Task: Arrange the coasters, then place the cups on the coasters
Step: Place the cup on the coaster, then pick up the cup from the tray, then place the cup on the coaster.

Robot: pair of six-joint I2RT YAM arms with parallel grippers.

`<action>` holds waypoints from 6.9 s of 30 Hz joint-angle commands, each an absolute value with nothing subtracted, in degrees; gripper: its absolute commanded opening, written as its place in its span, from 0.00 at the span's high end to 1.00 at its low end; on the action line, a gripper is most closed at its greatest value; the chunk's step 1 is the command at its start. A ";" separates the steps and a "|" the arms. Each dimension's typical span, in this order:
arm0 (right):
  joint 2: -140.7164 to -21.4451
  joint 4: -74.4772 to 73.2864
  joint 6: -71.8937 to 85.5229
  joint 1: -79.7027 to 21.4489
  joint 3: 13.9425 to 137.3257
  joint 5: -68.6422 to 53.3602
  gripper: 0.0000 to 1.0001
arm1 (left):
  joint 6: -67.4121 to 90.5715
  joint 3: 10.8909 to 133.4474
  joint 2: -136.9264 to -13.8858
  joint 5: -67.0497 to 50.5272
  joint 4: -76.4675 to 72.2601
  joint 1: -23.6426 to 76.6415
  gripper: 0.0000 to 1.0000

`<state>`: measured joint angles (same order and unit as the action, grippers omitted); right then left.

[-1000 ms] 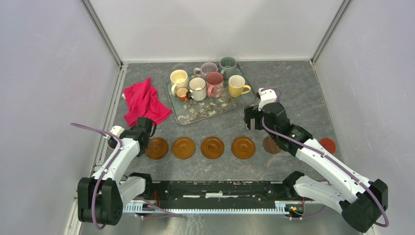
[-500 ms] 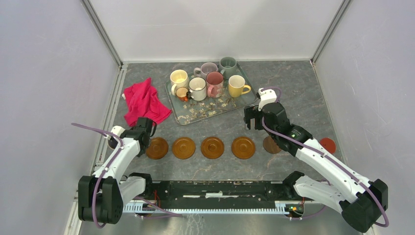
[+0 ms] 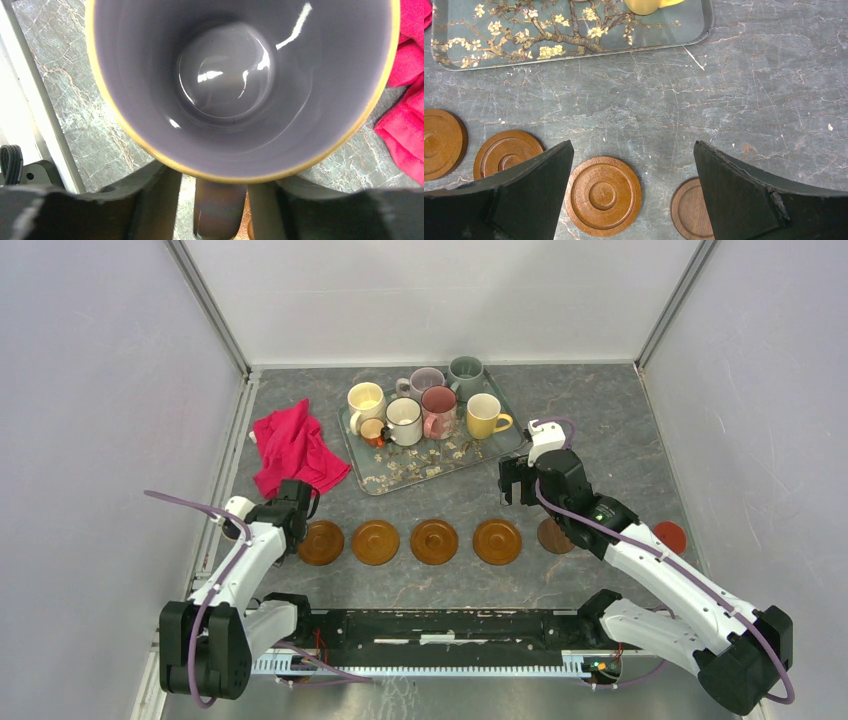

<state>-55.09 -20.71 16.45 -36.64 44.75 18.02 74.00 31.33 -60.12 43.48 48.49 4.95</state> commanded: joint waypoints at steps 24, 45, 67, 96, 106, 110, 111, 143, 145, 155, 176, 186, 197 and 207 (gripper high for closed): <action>-53.45 -19.53 15.73 -37.14 45.18 18.58 0.02 | 79.44 46.57 -61.51 52.63 67.25 4.66 0.00; -54.51 -19.78 14.69 -37.12 45.40 22.26 0.02 | 28.69 55.75 -51.95 29.74 38.86 4.75 0.00; -54.36 -21.43 13.28 -37.13 47.37 26.61 0.02 | 18.18 72.96 -82.94 11.58 24.29 25.16 0.00; -47.10 -27.60 14.98 -37.09 50.17 30.83 0.02 | 15.60 101.33 -116.98 14.06 27.12 36.01 0.27; -47.64 -27.31 14.33 -37.10 50.28 31.04 0.02 | 15.03 106.76 -122.68 15.01 29.00 37.06 0.39; -47.72 -27.08 14.28 -37.15 49.84 31.02 0.02 | 15.22 107.63 -123.90 17.79 30.01 37.65 0.41; -47.84 -26.99 14.24 -37.10 49.83 31.02 0.02 | 15.46 107.93 -124.19 18.74 30.60 37.89 0.41; -48.61 -25.18 13.40 -37.06 47.81 30.63 0.02 | 17.76 102.55 -117.99 23.47 30.19 41.81 0.98; -48.80 -24.89 13.28 -37.08 47.57 30.65 0.02 | 18.82 100.43 -116.11 23.63 29.90 42.11 0.98; -51.22 -23.05 12.89 -37.10 46.77 30.44 0.02 | 22.04 89.34 -106.67 24.08 28.98 44.05 0.98; -54.80 -19.71 12.71 -37.03 45.53 28.91 0.02 | 32.34 68.07 -80.91 29.56 28.44 46.82 0.98; -56.66 -18.81 12.95 -37.06 45.55 27.19 0.02 | 42.46 58.03 -67.64 33.86 36.30 46.91 0.98; -56.96 -16.97 13.05 -37.04 44.65 25.75 0.02 | 56.57 52.59 -56.20 44.79 52.85 46.85 0.98; -56.93 -16.57 13.05 -37.09 44.41 24.90 0.02 | 72.50 49.35 -50.75 51.72 64.95 46.85 0.98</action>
